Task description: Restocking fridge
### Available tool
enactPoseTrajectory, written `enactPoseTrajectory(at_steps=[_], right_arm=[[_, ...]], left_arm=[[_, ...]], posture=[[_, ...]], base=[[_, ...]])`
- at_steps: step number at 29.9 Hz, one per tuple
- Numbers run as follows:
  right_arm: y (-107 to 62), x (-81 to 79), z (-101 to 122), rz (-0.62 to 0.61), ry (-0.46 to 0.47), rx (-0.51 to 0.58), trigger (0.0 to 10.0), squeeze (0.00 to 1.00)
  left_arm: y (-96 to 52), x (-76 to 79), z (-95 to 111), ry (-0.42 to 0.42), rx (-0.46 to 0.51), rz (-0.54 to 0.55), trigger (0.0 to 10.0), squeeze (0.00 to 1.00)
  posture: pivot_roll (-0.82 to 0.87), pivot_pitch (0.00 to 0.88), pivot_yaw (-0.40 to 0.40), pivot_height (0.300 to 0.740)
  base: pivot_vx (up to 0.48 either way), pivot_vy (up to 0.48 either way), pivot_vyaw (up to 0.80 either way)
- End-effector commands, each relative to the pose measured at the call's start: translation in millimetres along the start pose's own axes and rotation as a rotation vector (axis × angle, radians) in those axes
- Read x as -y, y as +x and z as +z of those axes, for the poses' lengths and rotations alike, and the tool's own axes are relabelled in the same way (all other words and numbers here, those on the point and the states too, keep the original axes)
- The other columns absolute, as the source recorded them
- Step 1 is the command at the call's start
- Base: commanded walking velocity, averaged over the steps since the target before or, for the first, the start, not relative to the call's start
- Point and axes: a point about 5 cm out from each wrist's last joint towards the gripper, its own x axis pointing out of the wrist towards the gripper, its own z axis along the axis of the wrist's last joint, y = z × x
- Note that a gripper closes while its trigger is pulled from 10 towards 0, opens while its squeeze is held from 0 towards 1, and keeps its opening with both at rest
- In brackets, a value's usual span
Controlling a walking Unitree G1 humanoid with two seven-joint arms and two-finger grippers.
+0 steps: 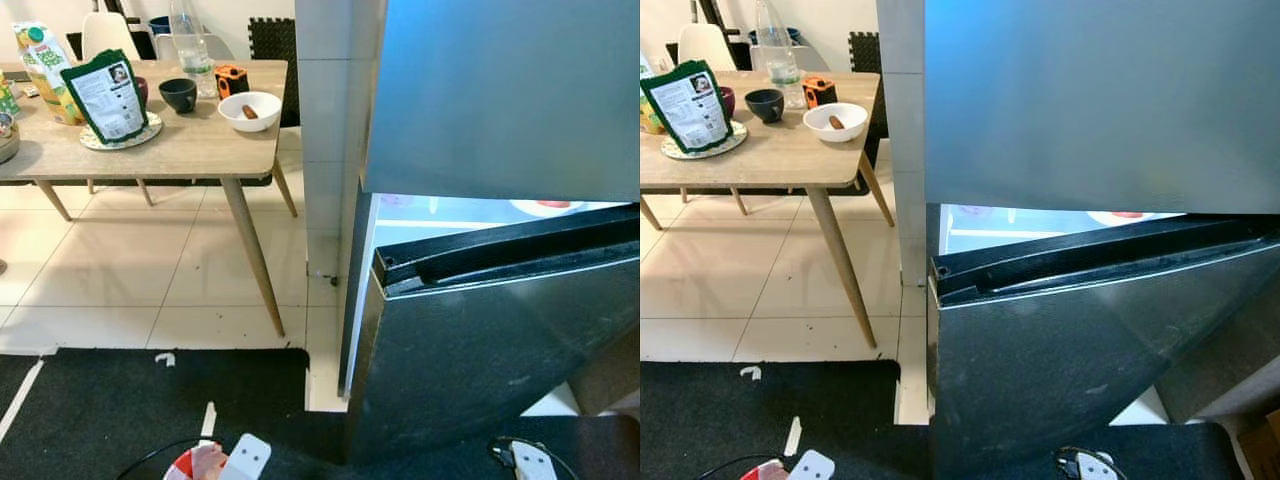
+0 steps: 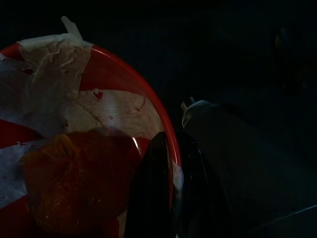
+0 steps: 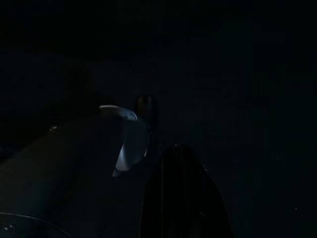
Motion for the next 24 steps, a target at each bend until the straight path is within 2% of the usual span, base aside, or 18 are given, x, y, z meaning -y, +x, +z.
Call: enactPoseTrajectory(at_steps=[1, 24], right_arm=[[-1.4, 0.0, -9.3, -0.007, 0.000, -0.024, 10.0, 0.00], [-2.5, -2.0, -17.9, -0.005, -0.039, -0.058, 10.0, 0.00]], left_arm=[[-3.1, -0.5, -20.6, 0.013, -0.075, 0.001, 10.0, 0.00], [-2.8, 0.9, -20.1, 0.012, -0.076, -0.003, 10.0, 0.00]], posture=[[-0.06, 0.078, -0.014, 0.740], [-0.07, 0.078, -0.016, 0.740]], base=[[-0.285, 0.000, 0.00], [-0.291, 0.000, 0.00]])
